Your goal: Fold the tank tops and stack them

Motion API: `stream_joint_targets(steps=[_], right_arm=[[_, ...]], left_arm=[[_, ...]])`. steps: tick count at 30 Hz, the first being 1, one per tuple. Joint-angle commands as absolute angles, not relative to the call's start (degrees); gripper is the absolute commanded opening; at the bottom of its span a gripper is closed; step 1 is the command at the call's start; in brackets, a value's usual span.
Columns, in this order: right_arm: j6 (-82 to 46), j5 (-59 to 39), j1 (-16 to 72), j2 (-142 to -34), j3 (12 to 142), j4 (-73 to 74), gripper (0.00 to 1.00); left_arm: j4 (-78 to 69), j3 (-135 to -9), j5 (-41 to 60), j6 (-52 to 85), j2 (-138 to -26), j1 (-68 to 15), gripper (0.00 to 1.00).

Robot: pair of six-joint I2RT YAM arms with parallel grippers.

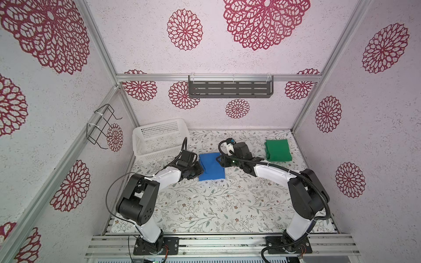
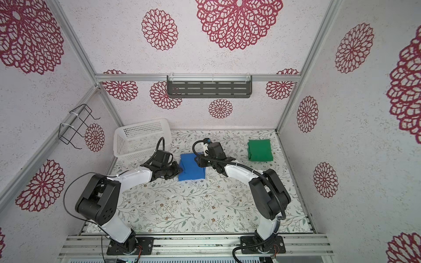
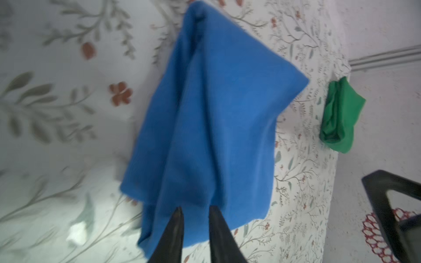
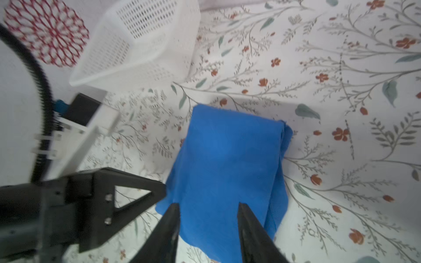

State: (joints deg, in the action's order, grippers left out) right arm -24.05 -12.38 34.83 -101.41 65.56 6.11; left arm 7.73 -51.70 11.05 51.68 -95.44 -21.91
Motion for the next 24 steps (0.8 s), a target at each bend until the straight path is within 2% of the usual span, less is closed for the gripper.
stream_joint_targets(steps=[1, 4, 8, 14, 17, 20, 22, 24], right_arm=[[-25.13, -9.17, 34.01, -102.53, 65.41, 7.34, 0.53], [-25.33, -8.71, 34.10, -105.46, 66.58, 7.65, 0.56], [-25.38, -8.01, 34.09, -108.82, 68.46, 7.81, 0.56], [-25.57, -8.97, 34.01, -113.95, 73.39, 9.04, 0.55], [-26.40, -10.26, 33.94, -116.53, 75.75, 10.11, 0.49], [-27.03, -10.94, 33.76, -118.40, 77.47, 10.99, 0.36], [-27.32, -11.11, 33.45, -119.06, 78.12, 11.33, 0.26], [-27.68, -11.38, 33.10, -119.26, 78.18, 11.69, 0.22]], left_arm=[[4.50, -52.11, 6.34, 52.25, -93.11, -20.81, 0.18], [3.36, -53.85, 7.11, 51.42, -96.44, -20.32, 0.18], [2.54, -58.47, 9.02, 50.19, -102.36, -18.96, 0.25], [-1.13, -64.36, 14.19, 51.26, -110.84, -15.98, 0.22], [-2.71, -67.14, 16.76, 51.98, -115.32, -15.39, 0.14], [-4.97, -68.17, 17.98, 52.06, -116.70, -15.38, 0.05], [-8.73, -67.74, 20.09, 52.11, -117.20, -15.16, 0.03], [-10.07, -67.41, 21.93, 52.56, -117.63, -14.94, 0.05]])
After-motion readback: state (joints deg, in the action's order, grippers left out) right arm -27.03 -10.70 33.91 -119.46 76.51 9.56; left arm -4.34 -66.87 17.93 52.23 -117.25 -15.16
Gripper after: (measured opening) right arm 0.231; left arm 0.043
